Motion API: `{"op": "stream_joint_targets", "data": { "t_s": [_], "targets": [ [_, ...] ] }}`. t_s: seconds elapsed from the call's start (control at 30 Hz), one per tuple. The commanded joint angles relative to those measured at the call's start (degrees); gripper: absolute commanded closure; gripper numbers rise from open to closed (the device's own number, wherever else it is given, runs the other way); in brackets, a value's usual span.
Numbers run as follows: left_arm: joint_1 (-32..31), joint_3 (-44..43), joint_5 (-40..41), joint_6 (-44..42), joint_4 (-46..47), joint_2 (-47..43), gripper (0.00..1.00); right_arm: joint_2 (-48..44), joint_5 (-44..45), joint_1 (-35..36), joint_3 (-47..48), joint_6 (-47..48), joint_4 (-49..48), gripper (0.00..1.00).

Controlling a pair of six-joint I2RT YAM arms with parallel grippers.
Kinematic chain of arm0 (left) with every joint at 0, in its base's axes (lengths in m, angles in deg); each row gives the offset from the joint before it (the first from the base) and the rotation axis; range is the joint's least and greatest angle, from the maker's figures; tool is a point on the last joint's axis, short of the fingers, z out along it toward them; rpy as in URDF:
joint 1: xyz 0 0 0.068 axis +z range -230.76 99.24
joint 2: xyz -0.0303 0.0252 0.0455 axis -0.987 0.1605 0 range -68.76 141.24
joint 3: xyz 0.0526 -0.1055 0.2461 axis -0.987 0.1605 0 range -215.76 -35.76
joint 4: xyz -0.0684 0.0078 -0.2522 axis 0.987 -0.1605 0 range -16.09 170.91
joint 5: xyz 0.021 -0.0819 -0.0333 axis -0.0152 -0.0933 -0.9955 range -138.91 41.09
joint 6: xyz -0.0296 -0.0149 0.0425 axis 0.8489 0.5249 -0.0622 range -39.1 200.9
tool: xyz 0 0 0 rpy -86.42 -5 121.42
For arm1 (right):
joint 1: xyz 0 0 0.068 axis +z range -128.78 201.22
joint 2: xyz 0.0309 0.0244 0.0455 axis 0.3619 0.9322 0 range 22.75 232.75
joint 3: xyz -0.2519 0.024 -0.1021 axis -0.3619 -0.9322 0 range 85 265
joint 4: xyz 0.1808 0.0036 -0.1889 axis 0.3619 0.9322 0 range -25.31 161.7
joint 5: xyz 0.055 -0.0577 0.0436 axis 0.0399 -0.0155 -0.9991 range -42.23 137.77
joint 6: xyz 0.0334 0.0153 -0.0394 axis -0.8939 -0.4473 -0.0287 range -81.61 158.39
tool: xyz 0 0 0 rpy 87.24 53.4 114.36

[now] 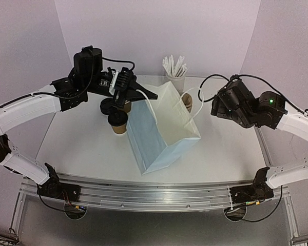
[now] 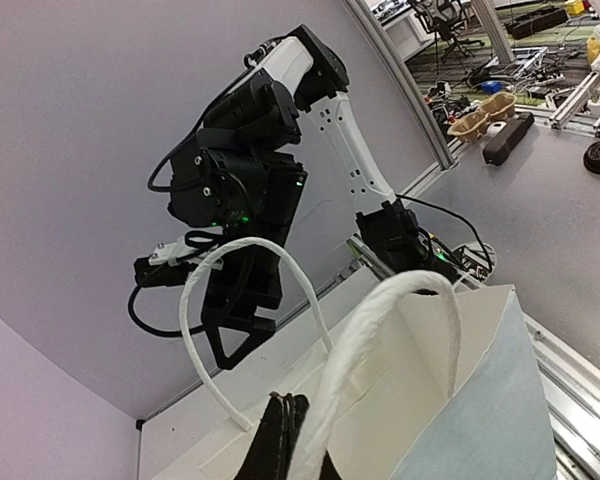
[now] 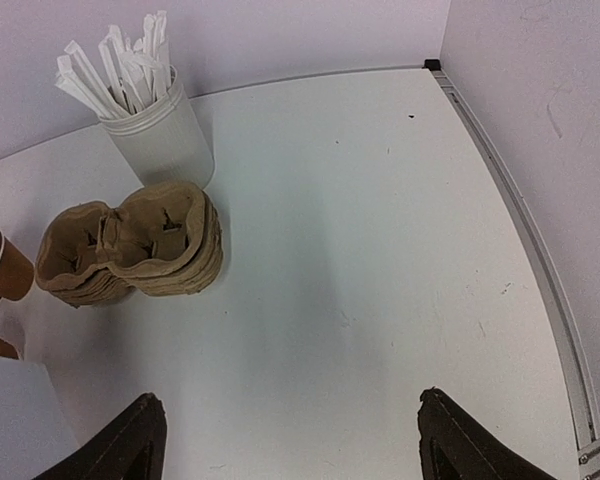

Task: Pack the takeout coffee

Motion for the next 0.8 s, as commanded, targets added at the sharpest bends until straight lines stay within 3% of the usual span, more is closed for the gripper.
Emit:
{"op": "stream_joint_targets", "data": {
  "t_s": [0.0, 0.23, 0.37, 0.53, 0.7, 0.77],
  "targets": [
    [0.0, 5.0, 3.3, 4.3, 4.4, -3.7, 1.0, -1.7, 1.8, 0.0, 0.2, -2.1, 1.6, 0.18],
    [-0.1, 13.4, 21.1, 16.5, 13.5, -7.1, 1.0, 2.0, 1.7, -0.2, 3.6, -0.5, 1.8, 0.18],
    [-0.1, 15.5, 18.1, 17.4, 10.3, -10.2, 0.97, 5.1, 0.2, -0.3, 7.1, 1.9, 1.8, 0.18],
    [0.0, 15.5, 16.7, 15.5, 1.5, -14.0, 0.72, 8.0, -2.3, -1.0, 11.3, 4.1, 1.8, 0.18],
    [0.0, 13.2, 18.6, 11.0, -7.4, -17.4, 0.31, 9.7, -7.1, -4.0, 14.3, 4.0, 1.7, 0.19],
    [0.0, 11.4, 19.0, 9.1, -11.5, -18.5, 0.2, 11.8, -9.9, -5.5, 16.7, 4.7, 1.7, 0.21]
  ]
}}
